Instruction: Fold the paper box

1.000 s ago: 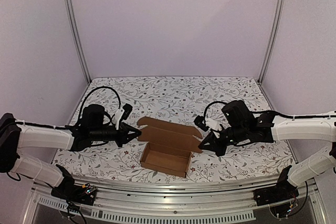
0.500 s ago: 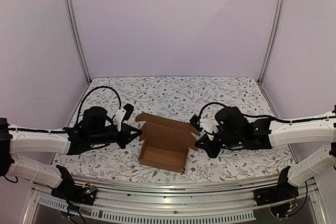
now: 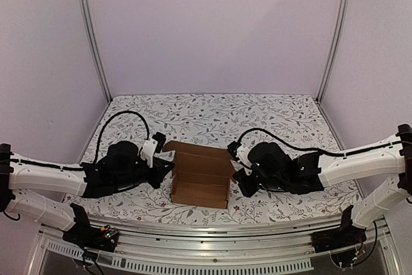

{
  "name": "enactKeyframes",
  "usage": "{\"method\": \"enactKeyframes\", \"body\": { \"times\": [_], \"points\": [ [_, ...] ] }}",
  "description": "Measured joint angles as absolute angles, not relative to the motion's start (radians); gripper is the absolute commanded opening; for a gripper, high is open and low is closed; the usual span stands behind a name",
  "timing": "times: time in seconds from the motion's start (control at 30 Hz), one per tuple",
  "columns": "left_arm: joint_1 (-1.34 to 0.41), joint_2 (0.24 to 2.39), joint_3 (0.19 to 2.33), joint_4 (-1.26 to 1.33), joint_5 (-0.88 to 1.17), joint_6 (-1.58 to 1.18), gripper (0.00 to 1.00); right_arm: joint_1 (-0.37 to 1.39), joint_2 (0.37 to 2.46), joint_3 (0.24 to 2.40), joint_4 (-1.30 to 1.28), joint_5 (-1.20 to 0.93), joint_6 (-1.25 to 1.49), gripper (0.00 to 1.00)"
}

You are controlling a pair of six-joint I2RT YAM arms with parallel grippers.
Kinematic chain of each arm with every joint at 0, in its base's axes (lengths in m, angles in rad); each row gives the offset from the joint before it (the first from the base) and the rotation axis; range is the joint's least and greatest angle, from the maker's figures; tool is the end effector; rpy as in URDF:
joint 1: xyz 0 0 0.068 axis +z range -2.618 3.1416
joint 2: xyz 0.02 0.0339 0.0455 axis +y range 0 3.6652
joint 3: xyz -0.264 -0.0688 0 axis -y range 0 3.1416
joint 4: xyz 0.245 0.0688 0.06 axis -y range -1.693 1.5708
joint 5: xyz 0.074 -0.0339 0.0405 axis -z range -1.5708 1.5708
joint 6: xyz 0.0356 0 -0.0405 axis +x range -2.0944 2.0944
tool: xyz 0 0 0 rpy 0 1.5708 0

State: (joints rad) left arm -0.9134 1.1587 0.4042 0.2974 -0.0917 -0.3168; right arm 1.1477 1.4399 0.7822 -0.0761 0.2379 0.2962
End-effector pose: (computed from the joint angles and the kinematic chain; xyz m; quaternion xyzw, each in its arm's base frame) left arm 0.1444 -0.1817 0.1830 0.2261 0.8177 -0.2729 0.4536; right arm 0.1295 0.2671 0.2002 -0.3308 0.8462 0.1853 0.3745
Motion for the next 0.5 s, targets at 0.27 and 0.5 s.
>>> {"method": "enactKeyframes", "body": {
  "times": [0.27, 0.5],
  "points": [
    [-0.977, 1.199, 0.404, 0.318, -0.175, -0.342, 0.0, 1.222, 1.511, 0.828, -0.067, 0.419, 0.398, 0.0],
    [-1.002, 1.207, 0.404, 0.329, -0.2, -0.353, 0.0, 1.265, 1.558, 0.872, -0.072, 0.55, 0.466, 0.0]
  ]
}}
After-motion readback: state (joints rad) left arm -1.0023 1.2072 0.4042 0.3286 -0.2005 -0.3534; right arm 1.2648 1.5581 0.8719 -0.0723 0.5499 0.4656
